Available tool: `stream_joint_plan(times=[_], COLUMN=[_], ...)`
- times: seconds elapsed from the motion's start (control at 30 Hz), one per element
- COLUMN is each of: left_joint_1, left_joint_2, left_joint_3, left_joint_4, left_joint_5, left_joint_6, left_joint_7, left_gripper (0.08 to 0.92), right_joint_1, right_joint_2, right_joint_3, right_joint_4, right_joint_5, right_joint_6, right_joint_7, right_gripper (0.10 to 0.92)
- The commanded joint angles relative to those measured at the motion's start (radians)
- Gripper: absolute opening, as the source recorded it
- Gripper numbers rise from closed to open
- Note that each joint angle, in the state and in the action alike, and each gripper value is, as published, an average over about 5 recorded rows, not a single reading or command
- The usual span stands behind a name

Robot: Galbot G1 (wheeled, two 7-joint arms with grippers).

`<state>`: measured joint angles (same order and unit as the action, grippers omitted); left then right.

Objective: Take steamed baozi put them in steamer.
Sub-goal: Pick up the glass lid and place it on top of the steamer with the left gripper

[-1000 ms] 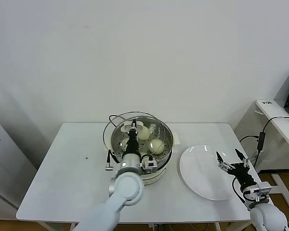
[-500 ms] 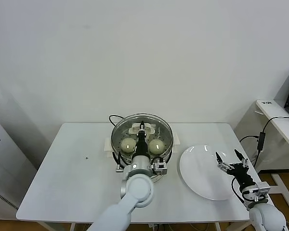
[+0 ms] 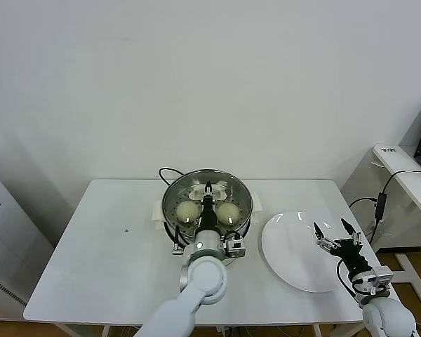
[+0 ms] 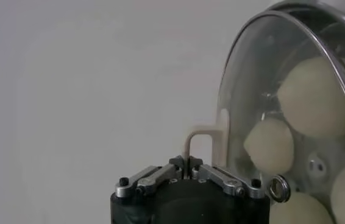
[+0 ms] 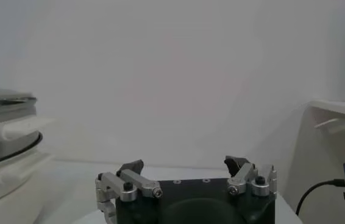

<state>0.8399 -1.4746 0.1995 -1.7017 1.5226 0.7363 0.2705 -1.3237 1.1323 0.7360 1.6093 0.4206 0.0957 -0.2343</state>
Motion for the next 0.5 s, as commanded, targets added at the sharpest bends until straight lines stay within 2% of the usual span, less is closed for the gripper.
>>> stream_joint_plan(times=[0.03, 0.37, 0.5], left_joint_1=[0.002, 0.033, 0.066], left_joint_2=[-0.007, 0.015, 0.047], left_joint_3=[-0.006, -0.018, -0.025], left_joint_4=[0.018, -0.032, -0.148], left_joint_5=[-0.003, -0.042, -0.112], left_joint_6=[-0.028, -0.029, -0.036], left_joint_7=[-0.012, -0.012, 0.017], left_gripper=[0.105, 0.108, 0.18], right_joint_1=[-0.006, -0.002, 0.003], right_joint_2=[0.002, 0.005, 0.005], right_joint_3=[0.006, 0.008, 0.005], right_joint_4=[-0.001, -0.003, -0.003], right_joint_5=[0.0, 0.0, 0.0], right_joint_6=[0.004, 0.007, 0.005], right_joint_7=[-0.002, -0.003, -0.003], right_gripper=[0.823, 0.823, 0.823])
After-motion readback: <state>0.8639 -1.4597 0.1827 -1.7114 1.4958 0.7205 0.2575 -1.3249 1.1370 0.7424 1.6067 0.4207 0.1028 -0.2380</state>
